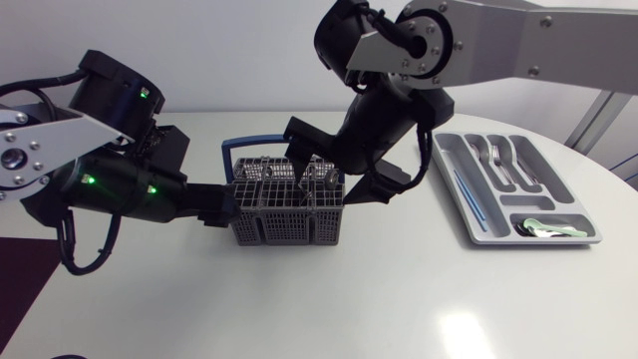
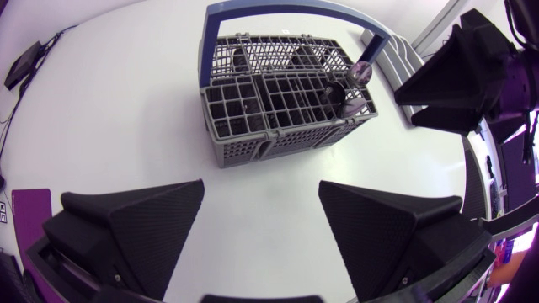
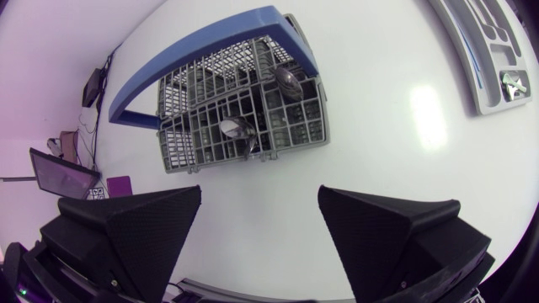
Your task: Unload the cutlery basket into the drawer organizer.
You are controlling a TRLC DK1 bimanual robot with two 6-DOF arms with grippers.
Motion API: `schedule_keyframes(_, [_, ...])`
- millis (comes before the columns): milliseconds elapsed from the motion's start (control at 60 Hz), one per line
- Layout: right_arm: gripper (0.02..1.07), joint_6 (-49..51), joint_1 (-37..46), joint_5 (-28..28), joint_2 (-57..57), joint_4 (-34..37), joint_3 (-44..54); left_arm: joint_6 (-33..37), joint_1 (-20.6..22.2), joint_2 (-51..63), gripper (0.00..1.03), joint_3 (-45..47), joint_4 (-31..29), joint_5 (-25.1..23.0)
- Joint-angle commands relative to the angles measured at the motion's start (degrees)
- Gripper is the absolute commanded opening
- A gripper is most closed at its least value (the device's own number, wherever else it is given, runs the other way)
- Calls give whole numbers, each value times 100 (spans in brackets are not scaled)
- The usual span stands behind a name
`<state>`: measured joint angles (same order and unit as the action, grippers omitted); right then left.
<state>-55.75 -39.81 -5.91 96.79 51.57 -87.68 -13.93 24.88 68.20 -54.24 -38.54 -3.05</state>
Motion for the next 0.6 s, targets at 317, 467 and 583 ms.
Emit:
schedule_keyframes(317, [100,-455,-264,653,252,-455,-162,189,-54,-202,95,247,198,-117])
schedule_keyframes(467, [100,-490,-281,688,367,-552,-162,189,-54,-273,95,282,198,-117])
schedule_keyframes(583, [99,-525,-290,662,490,-596,-197,189,-54,-290,95,317,207,-117])
